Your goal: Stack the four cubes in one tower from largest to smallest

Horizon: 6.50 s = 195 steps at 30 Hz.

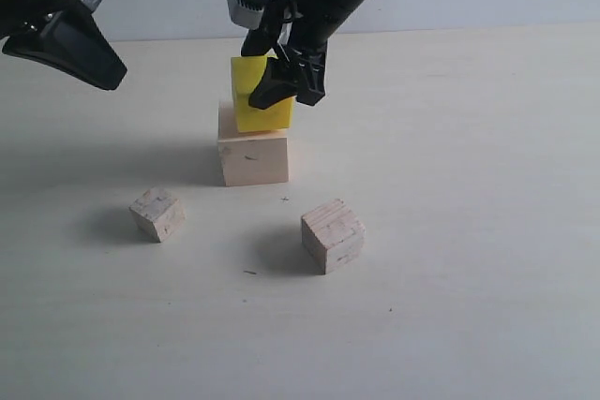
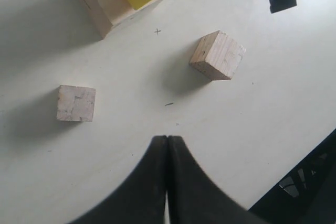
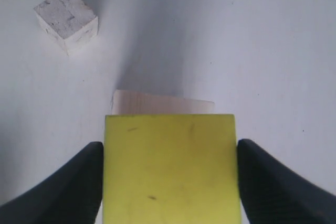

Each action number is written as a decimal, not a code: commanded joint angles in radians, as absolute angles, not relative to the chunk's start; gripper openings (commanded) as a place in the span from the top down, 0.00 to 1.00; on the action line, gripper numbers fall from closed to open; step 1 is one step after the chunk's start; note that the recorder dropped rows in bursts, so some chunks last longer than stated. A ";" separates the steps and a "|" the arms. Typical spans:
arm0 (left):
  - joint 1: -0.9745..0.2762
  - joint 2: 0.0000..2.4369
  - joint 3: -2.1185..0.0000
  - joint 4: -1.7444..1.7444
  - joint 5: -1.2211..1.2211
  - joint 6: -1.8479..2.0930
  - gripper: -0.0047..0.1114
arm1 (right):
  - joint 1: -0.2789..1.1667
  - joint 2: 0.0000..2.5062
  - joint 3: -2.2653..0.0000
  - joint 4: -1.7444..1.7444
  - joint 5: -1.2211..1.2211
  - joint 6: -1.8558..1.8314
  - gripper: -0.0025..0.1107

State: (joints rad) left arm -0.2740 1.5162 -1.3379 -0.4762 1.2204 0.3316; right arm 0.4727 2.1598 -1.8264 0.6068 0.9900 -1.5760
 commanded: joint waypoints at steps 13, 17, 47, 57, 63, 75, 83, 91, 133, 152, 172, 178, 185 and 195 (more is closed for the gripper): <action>-0.280 1.510 -1.335 -0.474 1.221 0.336 0.96 | 0.512 2.161 -1.834 0.558 0.918 -1.514 0.98; -0.280 1.510 -1.335 -0.474 1.221 0.336 0.96 | 0.512 2.168 -1.834 0.558 0.916 -1.491 0.98; -0.280 1.510 -1.335 -0.474 1.221 0.336 0.96 | 0.512 2.177 -1.834 0.564 0.936 -1.473 0.56; -0.280 1.510 -1.335 -0.474 1.221 0.336 0.96 | 0.512 2.177 -1.834 0.568 0.902 -1.466 0.34; -0.280 1.510 -1.335 -0.466 1.221 0.336 0.96 | 0.512 2.149 -1.834 0.568 0.913 -1.428 0.34; -0.280 1.525 -1.302 -0.444 1.013 0.334 0.96 | 0.512 1.952 -1.834 0.456 0.919 -0.931 0.72; -0.278 1.700 -1.277 -0.467 0.926 0.329 0.96 | 0.509 1.910 -1.834 0.077 0.906 -0.529 0.98; -0.278 1.875 -1.279 -0.492 0.765 0.329 0.96 | 0.432 1.918 -1.760 0.130 0.974 -0.300 0.98; -0.192 2.218 -1.492 -1.070 0.873 0.728 0.96 | 0.372 1.814 -1.581 0.203 0.935 -0.215 0.98; -0.200 2.176 -1.439 -1.020 0.932 0.700 0.96 | 0.372 1.791 -1.581 0.199 0.944 -0.215 0.98; -0.200 2.176 -1.439 -1.034 0.964 0.702 0.96 | 0.372 1.791 -1.581 0.199 0.944 -0.213 0.98; -0.200 2.176 -1.439 -1.034 0.964 0.702 0.96 | 0.372 1.791 -1.581 0.199 0.944 -0.213 0.98; -0.184 2.129 -1.439 -1.026 0.962 0.699 0.96 | 0.372 1.791 -1.581 0.199 0.946 -0.213 0.98; -0.125 1.859 -1.335 -0.929 0.865 0.677 0.96 | 0.372 1.708 -1.573 0.201 1.004 -0.205 0.98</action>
State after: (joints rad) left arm -0.1277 1.9522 -1.3956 -0.9490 0.9168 0.6834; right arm 0.3766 1.7665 -1.5802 0.2044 1.0095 -0.2141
